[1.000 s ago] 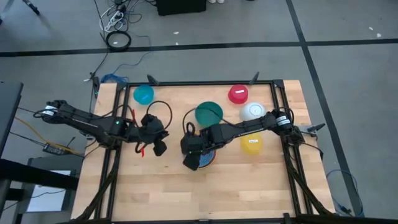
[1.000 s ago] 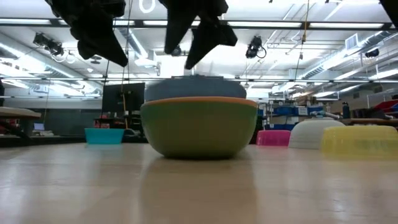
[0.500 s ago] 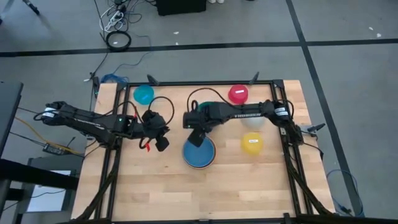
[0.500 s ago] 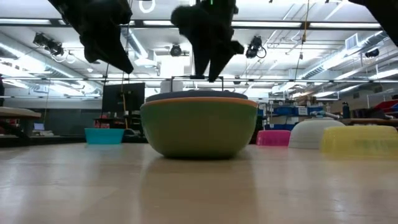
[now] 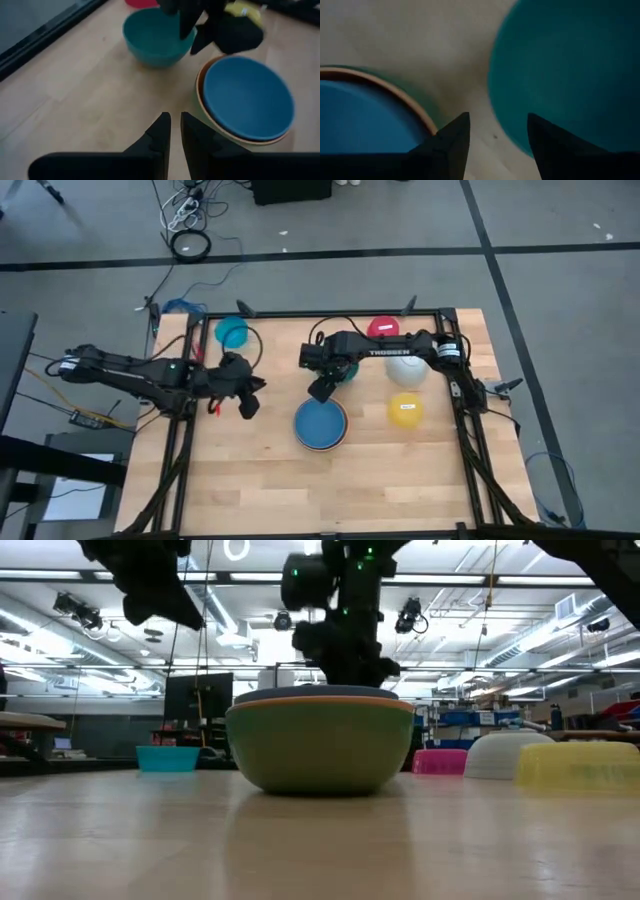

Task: Nest bowls inside each other
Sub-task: Stack the green bowl on top of the blue bowl

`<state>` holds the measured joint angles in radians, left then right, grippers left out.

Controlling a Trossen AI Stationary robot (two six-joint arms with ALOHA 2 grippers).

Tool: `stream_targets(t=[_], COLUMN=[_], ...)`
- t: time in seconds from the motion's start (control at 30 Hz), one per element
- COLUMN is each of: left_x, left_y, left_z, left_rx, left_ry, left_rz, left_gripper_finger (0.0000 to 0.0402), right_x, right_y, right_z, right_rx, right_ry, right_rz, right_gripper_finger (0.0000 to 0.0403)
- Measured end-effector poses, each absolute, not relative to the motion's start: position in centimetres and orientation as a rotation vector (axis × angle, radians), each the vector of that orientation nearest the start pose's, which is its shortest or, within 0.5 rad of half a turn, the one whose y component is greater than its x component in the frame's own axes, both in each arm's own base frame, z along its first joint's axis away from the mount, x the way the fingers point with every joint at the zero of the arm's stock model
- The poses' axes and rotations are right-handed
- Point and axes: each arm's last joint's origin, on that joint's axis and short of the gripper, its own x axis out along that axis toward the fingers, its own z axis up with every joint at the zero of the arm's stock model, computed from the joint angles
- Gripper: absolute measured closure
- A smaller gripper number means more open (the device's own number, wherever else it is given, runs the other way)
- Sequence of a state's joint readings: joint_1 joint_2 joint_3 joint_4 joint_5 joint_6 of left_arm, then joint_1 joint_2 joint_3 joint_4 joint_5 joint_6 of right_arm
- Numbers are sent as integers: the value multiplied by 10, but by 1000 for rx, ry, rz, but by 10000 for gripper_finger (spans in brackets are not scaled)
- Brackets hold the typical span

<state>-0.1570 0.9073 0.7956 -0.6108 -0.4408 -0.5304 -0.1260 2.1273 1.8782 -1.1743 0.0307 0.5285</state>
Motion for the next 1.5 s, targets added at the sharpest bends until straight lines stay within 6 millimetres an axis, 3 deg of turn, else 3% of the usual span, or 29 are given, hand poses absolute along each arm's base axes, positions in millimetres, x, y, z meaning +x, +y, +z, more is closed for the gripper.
stream_targets(t=[0.3,0.43,0.53,0.7,0.9,1.03,1.23,1.37,1.5], left_x=[162,161,161,161,159,159,160,160,160], left_y=[-13,-13,-13,-13,-13,-12,-12,-13,-13], left_z=[294,294,294,293,291,290,292,293,292], left_rx=[-321,-322,-321,-316,-306,-299,-303,-312,-329], left_ry=[531,529,530,542,568,572,551,539,539], left_rz=[424,423,420,423,430,441,444,443,449], left_gripper_finger=[348,348,348,348,348,348,348,348,348], right_x=[414,410,411,421,429,431,434,443,453], right_y=[-72,-72,-72,-65,-23,25,86,101,102], right_z=[200,187,189,219,279,304,287,272,255], right_rx=[589,618,604,542,444,456,493,508,493], right_ry=[1395,1421,1416,1357,1285,1226,1265,1267,1265], right_rz=[-486,-463,-454,-433,-392,-310,-248,-219,-201], right_gripper_finger=[249,299,375,401,402,402,403,403,397])
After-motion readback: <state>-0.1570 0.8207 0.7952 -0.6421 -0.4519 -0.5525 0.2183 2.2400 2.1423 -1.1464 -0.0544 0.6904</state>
